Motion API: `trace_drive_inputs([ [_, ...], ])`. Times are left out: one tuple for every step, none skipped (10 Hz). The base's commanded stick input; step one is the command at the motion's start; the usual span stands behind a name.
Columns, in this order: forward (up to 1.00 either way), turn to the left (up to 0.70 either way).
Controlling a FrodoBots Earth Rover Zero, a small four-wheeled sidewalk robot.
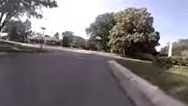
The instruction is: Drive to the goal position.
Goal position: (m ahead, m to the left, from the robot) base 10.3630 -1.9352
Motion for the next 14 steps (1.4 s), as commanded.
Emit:
trace_drive_inputs([
  [0.70, 0.00],
  [0.70, 0.00],
  [0.70, 0.00],
  [0.70, 0.00],
  [0.70, 0.00],
  [0.70, 0.00],
  [0.70, 0.00],
  [0.70, 0.00],
  [0.70, 0.00],
  [0.70, 0.00],
  [0.70, 0.00],
  [0.70, 0.00],
  [0.70, 0.00],
  [0.70, 0.00],
])
